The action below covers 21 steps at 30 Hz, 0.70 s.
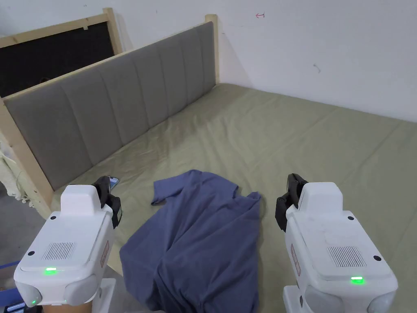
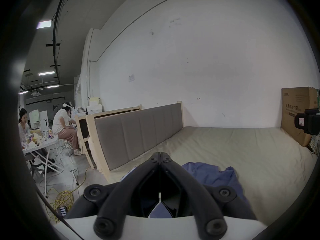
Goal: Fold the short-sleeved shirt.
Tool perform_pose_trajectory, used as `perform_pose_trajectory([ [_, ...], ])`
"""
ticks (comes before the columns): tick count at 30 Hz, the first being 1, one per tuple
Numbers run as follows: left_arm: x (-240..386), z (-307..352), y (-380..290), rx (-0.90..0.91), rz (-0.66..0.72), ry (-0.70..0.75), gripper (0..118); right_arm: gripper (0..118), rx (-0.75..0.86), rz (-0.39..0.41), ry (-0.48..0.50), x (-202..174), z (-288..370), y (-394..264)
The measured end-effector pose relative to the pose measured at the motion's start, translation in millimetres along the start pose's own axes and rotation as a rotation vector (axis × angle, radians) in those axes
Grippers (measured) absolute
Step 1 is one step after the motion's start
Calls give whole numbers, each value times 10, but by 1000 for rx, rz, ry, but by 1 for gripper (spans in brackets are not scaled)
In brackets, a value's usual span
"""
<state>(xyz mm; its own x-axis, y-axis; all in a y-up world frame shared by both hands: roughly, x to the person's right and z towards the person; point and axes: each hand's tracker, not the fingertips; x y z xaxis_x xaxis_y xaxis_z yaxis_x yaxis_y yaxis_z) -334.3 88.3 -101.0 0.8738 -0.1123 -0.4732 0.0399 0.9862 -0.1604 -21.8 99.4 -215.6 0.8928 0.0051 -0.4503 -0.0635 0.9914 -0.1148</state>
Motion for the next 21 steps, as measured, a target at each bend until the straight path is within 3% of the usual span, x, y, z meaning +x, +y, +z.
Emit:
perform_pose_trajectory([
  [10, 157, -410, -166, -199, 67, -125, 0, 0, -9, 15, -7, 85, -109, -4],
  [20, 701, -1401, -724, -603, 74, -308, 0, 0, -48, 28, -95, 472, -131, -106],
  [21, 762, -1467, -779, -644, 72, -320, 9, 0, -54, 27, -105, 509, -133, -120],
])
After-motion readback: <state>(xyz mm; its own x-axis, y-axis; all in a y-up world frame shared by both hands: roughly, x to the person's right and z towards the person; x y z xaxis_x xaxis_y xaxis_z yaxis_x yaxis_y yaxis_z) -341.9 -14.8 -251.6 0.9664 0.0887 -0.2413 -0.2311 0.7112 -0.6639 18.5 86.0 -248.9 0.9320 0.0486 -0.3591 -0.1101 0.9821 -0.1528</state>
